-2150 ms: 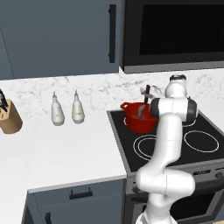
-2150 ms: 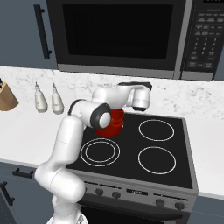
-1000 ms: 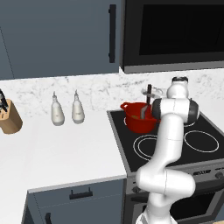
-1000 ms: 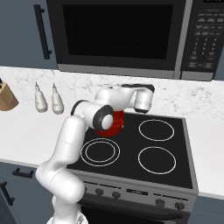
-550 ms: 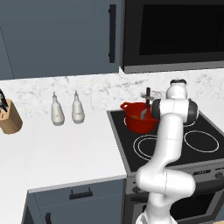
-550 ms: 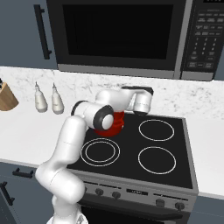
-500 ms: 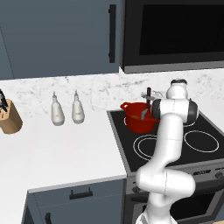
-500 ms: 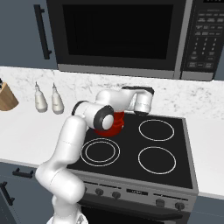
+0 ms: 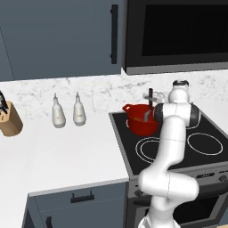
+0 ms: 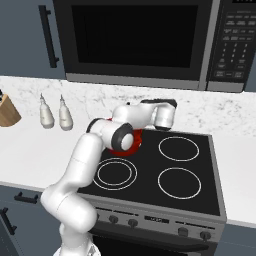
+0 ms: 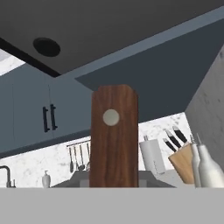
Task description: Put the potato and avocado in the pot. Retrieve the spatula and lightly stir the vegetables in the pot.
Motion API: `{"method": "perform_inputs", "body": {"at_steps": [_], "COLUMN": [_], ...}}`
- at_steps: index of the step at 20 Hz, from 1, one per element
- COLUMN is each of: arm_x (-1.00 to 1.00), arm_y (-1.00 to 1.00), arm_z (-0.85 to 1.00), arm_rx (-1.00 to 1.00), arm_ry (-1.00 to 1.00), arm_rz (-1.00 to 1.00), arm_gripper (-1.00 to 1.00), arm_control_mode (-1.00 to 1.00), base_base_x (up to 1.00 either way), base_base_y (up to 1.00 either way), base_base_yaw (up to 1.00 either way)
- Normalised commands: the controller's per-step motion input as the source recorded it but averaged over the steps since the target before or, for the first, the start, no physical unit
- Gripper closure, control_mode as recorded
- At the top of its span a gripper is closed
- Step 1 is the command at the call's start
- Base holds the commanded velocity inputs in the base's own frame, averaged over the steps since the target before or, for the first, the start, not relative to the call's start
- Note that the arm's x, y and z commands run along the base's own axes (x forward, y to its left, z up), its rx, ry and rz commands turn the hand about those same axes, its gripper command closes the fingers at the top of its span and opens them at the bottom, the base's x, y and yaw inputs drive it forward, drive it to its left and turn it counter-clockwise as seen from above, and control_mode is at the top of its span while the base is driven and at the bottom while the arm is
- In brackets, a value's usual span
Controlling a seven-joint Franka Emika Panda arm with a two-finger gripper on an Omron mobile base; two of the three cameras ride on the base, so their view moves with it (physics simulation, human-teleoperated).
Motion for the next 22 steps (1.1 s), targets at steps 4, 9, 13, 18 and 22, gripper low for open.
{"method": "perform_inputs", "body": {"at_steps": [4,9,13,18,22], "arm_x": [0.14,-0.27,-0.54,-0.1,-0.02], "arm_y": [0.21,0.18,0.46,0.17,-0.2], "arm_z": [-0.35,-0.23,-0.1,0.0,0.01], "arm_rx": [0.0,0.0,0.0,0.01,0.03], "arm_ry": [0.01,0.0,0.0,-0.01,-0.13], "arm_rz": [0.06,0.1,0.09,0.07,0.11], "arm_gripper": [1.0,1.0,1.0,1.0,1.0], "arm_control_mode": [-1.0,-1.0,-1.0,-1.0,-1.0], "base_base_x": [0.0,0.0,0.0,0.0,0.0], "base_base_y": [0.0,0.0,0.0,0.0,0.0], "base_base_yaw": [0.0,0.0,0.0,0.0,0.0]}}
